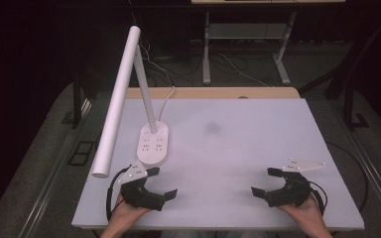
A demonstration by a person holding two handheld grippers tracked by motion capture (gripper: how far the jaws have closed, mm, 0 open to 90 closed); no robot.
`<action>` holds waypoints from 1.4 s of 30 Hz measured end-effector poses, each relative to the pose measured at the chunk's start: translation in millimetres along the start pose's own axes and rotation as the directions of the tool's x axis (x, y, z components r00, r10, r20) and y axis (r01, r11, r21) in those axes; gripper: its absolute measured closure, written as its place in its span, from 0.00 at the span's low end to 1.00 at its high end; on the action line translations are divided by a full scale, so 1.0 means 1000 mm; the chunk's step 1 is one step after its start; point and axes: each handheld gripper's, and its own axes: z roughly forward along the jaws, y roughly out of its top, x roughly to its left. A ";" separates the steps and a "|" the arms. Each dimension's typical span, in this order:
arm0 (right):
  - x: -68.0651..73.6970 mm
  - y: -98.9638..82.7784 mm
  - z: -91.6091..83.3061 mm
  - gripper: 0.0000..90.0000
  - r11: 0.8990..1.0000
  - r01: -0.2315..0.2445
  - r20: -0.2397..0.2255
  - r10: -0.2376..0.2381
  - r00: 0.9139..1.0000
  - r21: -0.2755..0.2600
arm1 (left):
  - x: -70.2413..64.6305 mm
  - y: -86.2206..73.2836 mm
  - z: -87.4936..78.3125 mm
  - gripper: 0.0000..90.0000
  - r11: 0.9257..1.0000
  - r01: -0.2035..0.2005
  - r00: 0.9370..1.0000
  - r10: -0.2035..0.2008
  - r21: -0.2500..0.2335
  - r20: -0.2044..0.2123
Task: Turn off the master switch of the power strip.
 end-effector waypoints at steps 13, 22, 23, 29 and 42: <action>-0.001 -0.001 -0.003 0.00 1.000 -0.005 0.006 0.005 1.000 0.015 | -0.004 0.006 0.001 0.00 1.000 -0.012 1.000 0.012 0.011 0.001; -0.004 -0.001 -0.007 0.00 1.000 -0.016 0.009 0.016 1.000 0.005 | -0.003 0.012 0.001 0.00 1.000 -0.005 1.000 0.005 0.021 -0.008; -0.004 -0.001 -0.007 0.00 1.000 -0.015 0.009 0.015 1.000 0.004 | -0.003 0.014 0.001 0.00 1.000 -0.009 1.000 0.009 0.029 -0.006; -0.005 -0.001 -0.006 0.00 1.000 -0.025 0.005 0.024 1.000 0.015 | -0.002 0.019 0.001 0.00 0.999 -0.009 1.000 0.008 0.046 0.006; -0.006 -0.001 -0.006 0.00 1.000 -0.025 0.008 0.025 1.000 0.011 | 0.009 0.029 -0.007 0.00 0.997 0.007 1.000 -0.008 0.071 0.012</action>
